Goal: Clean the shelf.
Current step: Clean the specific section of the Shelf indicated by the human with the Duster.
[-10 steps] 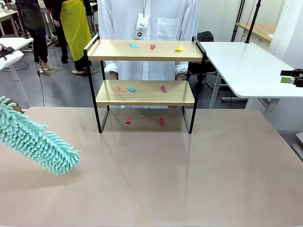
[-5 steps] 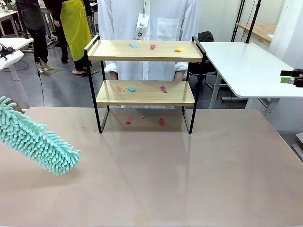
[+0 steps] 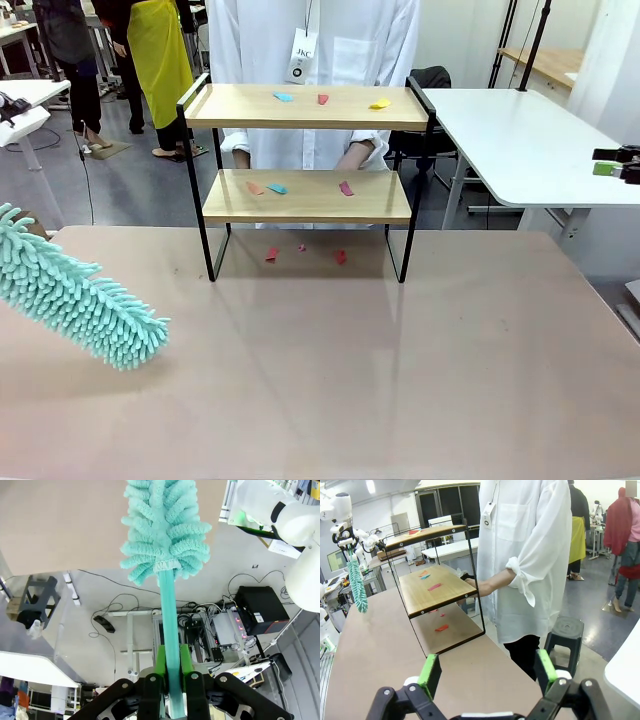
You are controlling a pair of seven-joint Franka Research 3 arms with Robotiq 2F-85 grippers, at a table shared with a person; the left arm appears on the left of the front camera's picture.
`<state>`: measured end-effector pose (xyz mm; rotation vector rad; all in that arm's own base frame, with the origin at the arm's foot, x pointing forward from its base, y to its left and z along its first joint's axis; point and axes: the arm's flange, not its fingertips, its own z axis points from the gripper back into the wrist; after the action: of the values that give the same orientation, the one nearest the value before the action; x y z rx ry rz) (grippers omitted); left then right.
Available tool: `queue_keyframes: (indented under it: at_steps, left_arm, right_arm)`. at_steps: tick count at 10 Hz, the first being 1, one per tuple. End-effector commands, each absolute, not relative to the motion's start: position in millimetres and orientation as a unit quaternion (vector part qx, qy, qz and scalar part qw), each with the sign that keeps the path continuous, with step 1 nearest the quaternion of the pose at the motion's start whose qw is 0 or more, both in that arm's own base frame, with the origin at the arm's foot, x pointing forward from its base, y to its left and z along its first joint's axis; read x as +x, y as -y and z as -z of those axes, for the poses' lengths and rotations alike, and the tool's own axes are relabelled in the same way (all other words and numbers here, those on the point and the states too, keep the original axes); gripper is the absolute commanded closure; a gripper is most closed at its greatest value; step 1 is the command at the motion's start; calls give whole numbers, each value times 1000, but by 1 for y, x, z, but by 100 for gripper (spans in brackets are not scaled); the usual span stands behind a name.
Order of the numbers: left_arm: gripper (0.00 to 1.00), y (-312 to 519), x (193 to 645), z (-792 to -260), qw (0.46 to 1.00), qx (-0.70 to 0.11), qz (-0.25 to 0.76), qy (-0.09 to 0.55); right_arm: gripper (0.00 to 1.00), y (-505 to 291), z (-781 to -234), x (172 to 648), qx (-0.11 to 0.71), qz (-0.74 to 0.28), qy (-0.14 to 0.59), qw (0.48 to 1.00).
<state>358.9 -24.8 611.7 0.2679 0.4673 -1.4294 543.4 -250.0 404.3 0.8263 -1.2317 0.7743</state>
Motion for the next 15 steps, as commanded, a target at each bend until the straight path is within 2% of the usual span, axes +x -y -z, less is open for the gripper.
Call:
queue_keyframes:
  at_steps: [1, 15]
  left_arm:
    - [87, 25, 357, -615, 724, 124, 646, -209]
    - [87, 25, 359, -612, 722, 121, 647, -212]
  right_arm:
    - [0, 248, -407, 544, 367, -345, 548, 668]
    - [0, 248, -407, 544, 367, -345, 548, 668]
